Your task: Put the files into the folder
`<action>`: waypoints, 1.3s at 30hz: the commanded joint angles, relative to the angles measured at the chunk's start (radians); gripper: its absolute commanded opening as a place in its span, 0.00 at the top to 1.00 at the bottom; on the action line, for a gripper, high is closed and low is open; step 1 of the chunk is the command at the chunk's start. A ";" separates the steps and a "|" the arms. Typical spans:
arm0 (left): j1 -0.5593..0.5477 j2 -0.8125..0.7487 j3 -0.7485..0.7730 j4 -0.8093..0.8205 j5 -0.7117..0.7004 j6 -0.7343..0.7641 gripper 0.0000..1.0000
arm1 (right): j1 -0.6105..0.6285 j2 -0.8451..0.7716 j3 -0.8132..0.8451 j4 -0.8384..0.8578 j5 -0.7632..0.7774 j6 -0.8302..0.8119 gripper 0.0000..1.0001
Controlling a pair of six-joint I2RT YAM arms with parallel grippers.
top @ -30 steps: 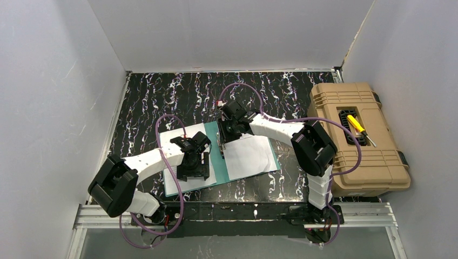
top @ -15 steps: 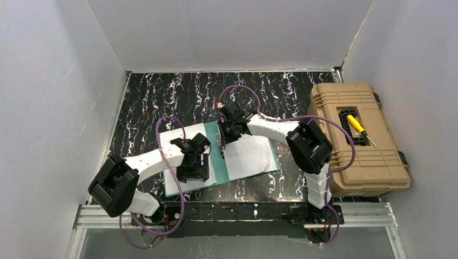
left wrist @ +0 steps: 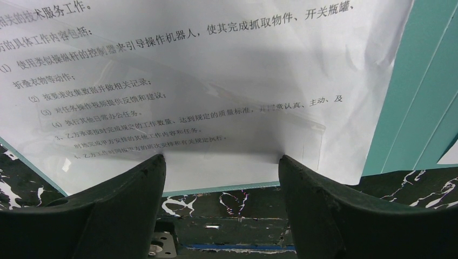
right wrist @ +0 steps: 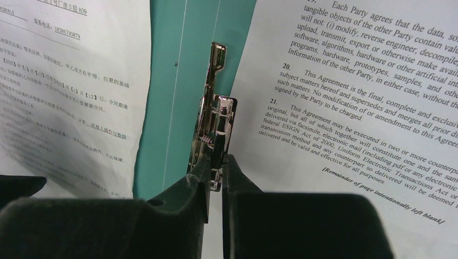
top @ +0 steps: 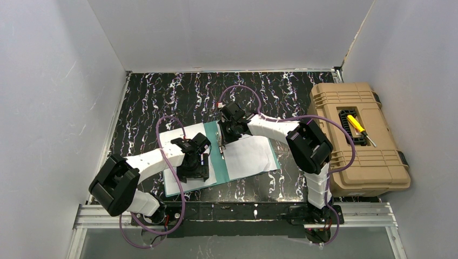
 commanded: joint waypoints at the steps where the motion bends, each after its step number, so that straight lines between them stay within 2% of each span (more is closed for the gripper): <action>1: -0.005 0.039 -0.026 0.029 0.005 -0.022 0.26 | 0.008 -0.035 -0.024 0.004 -0.015 -0.004 0.98; 32: -0.004 0.085 -0.027 0.066 0.019 -0.036 0.27 | 0.060 -0.080 -0.062 -0.020 0.035 0.005 0.98; 34: -0.005 0.086 -0.027 0.066 0.018 -0.036 0.27 | 0.062 -0.081 -0.067 -0.019 0.035 0.008 0.96; 39: -0.005 0.084 -0.026 0.066 0.019 -0.036 0.27 | 0.066 -0.082 -0.069 -0.017 0.044 0.015 0.79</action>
